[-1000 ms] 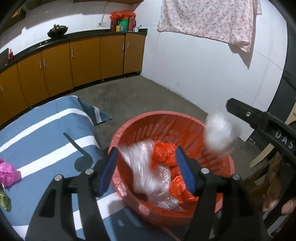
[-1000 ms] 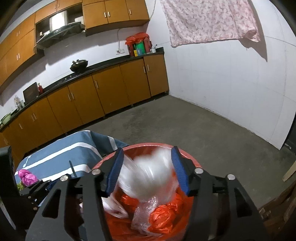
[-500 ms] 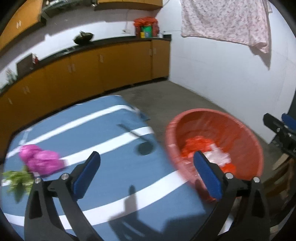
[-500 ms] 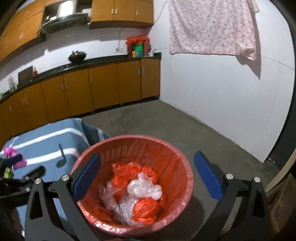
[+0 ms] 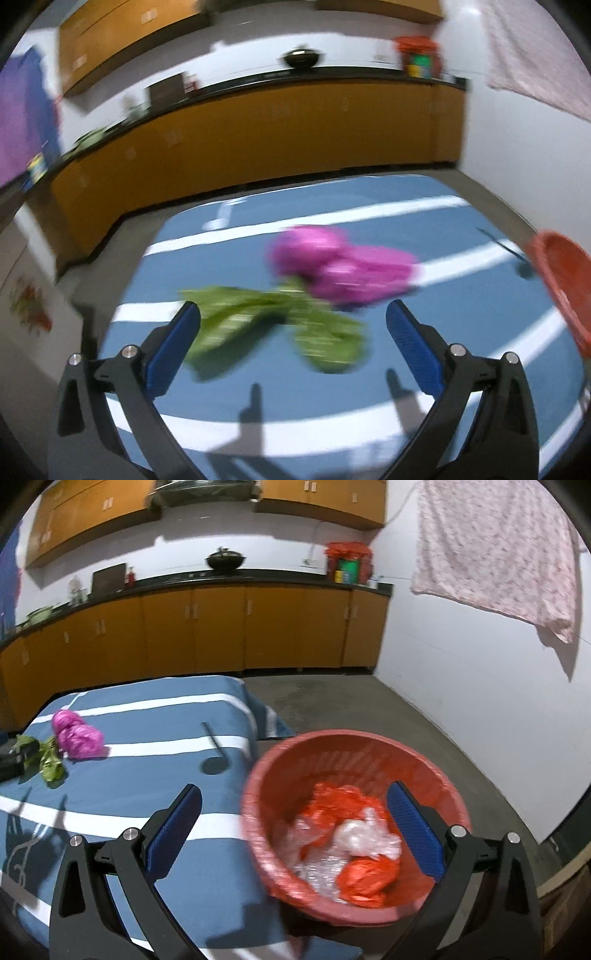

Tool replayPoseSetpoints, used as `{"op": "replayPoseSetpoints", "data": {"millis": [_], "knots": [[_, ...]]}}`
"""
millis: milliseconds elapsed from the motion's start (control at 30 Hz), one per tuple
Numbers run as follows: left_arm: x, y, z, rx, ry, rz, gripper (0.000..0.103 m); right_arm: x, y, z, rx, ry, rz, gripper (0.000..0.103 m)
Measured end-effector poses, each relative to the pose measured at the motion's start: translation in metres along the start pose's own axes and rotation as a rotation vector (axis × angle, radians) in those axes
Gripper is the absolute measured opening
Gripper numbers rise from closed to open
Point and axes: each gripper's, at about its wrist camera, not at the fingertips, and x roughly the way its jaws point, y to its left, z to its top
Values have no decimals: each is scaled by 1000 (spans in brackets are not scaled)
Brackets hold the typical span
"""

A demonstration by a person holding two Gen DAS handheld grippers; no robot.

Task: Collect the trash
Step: 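Move both tools back toward the green and pink bags, then grasp the green bag with the left gripper while the right grasps the pink bag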

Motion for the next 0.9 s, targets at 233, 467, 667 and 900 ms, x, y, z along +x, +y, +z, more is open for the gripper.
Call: {"op": "replayPoseSetpoints", "data": {"millis": [233,467,667,900], "knots": [[27,72,10,-118,53,19,90,8,32,5,-16,14,50,100],[40,69,15,-90,53,-39,90,12,55,9,-52,21,70,99],[60,64,9,-37,95,-67,86,15,67,12,-61,27,84,99],[81,61,-7,-26,203,-156,35,19,86,16,-79,36,113,99]]}}
